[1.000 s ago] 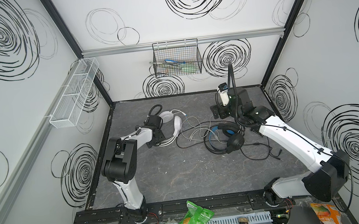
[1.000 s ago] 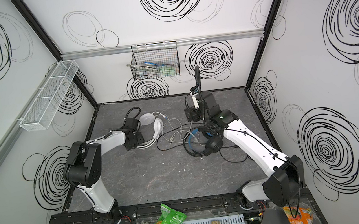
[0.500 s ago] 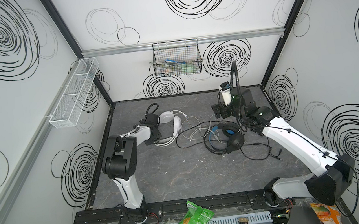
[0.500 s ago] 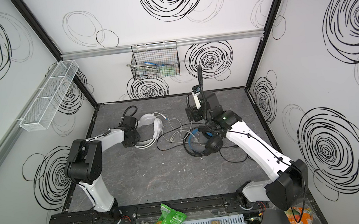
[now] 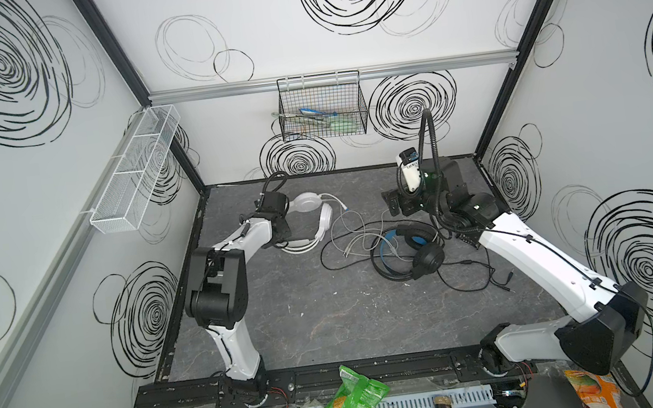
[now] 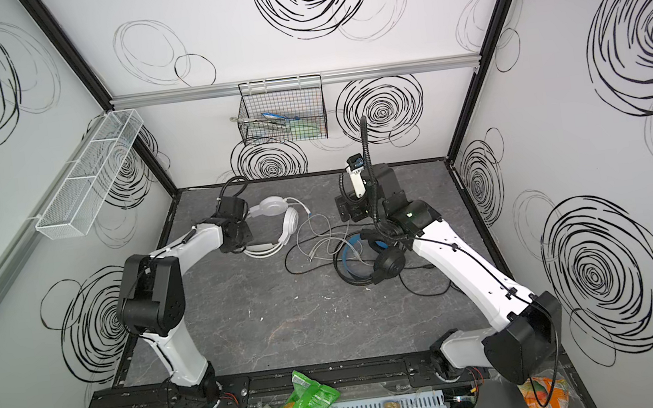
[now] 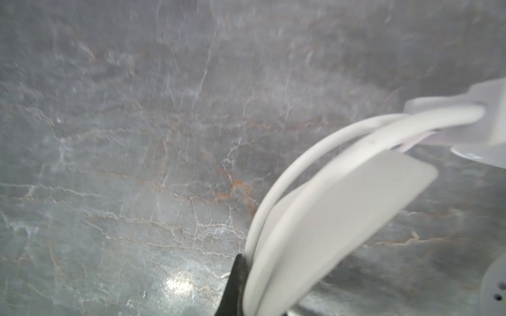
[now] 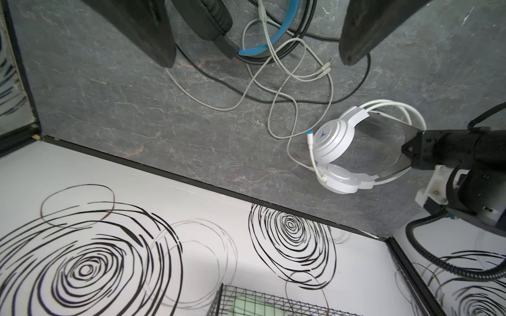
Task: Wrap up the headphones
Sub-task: 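Close the left gripper on the white headset band and lift it, then raise the white headset with the left gripper while the right gripper hovers nearby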
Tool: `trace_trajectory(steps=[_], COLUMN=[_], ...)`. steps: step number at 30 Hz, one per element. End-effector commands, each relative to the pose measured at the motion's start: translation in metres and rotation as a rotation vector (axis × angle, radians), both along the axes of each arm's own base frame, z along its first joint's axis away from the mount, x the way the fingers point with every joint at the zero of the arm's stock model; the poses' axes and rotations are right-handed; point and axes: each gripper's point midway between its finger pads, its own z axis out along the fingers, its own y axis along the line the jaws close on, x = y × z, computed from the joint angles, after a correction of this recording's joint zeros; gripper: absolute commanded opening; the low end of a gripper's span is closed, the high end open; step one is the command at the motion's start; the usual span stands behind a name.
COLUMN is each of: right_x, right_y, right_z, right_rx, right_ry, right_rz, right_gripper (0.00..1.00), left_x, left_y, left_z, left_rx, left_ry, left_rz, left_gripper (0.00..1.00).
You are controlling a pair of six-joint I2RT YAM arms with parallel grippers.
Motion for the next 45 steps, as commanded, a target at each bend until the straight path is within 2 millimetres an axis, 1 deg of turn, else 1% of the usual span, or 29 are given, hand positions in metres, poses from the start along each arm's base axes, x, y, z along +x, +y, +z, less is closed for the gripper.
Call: trace_trajectory(steps=[1,3,6,8,10,12,14,18,21,24,26,29,33,38,42,45], right_x=[-0.019,-0.025,-0.029,-0.033,-0.037,-0.042,-0.046,-0.056,-0.069,-0.075,-0.076,-0.074,-0.062,-0.056,-0.052,-0.046], right_y=[0.004,0.001,-0.003,-0.007,-0.015,-0.022,-0.022,-0.008,0.009,0.018,0.018,0.021,0.023,0.040,0.054,0.059], right_z=[0.032,0.043,0.048,0.049,0.055,0.058,0.054,0.038,0.029,0.014,0.010,0.012,0.014,0.016,0.013,0.010], right_rx=[0.105,0.149,0.157,0.181,0.258,0.319,0.333,0.325,0.324,0.303,0.299,0.291,0.270,0.284,0.282,0.292], right_ry=[-0.079,-0.107,-0.134,-0.148,-0.169,-0.178,-0.176,-0.143,-0.120,-0.088,-0.086,-0.099,-0.124,-0.137,-0.136,-0.140], right_rz=[0.112,0.159,0.176,0.177,0.172,0.174,0.192,0.283,0.384,0.429,0.430,0.440,0.422,0.475,0.507,0.508], right_gripper=[0.97,0.97,0.97,0.97,0.97,0.97,0.97,0.97,0.97,0.97,0.97,0.97,0.97,0.97,0.97,0.97], left_x=[0.027,0.022,0.009,-0.001,-0.014,-0.027,-0.041,-0.059,-0.065,-0.067,-0.069,-0.075,-0.085,-0.091,-0.093,-0.096], left_y=[-0.013,-0.019,-0.028,-0.037,-0.046,-0.053,-0.057,-0.059,-0.063,-0.061,-0.063,-0.067,-0.074,-0.068,-0.072,-0.078], left_z=[0.114,0.147,0.184,0.201,0.214,0.222,0.229,0.236,0.241,0.250,0.258,0.267,0.274,0.288,0.309,0.327], left_rx=[0.019,0.061,0.074,0.030,-0.016,-0.039,-0.063,-0.100,-0.133,-0.152,-0.177,-0.217,-0.257,-0.226,-0.219,-0.228], left_ry=[-0.306,-0.369,-0.429,-0.486,-0.538,-0.571,-0.606,-0.642,-0.648,-0.640,-0.637,-0.631,-0.629,-0.646,-0.675,-0.705], left_rz=[-0.150,-0.207,-0.281,-0.344,-0.413,-0.467,-0.499,-0.515,-0.520,-0.496,-0.493,-0.477,-0.474,-0.460,-0.479,-0.497], left_gripper=[0.00,0.00,0.00,0.00,0.00,0.00,0.00,0.00,0.00,0.00,0.00,0.00,0.00,0.00,0.00,0.00])
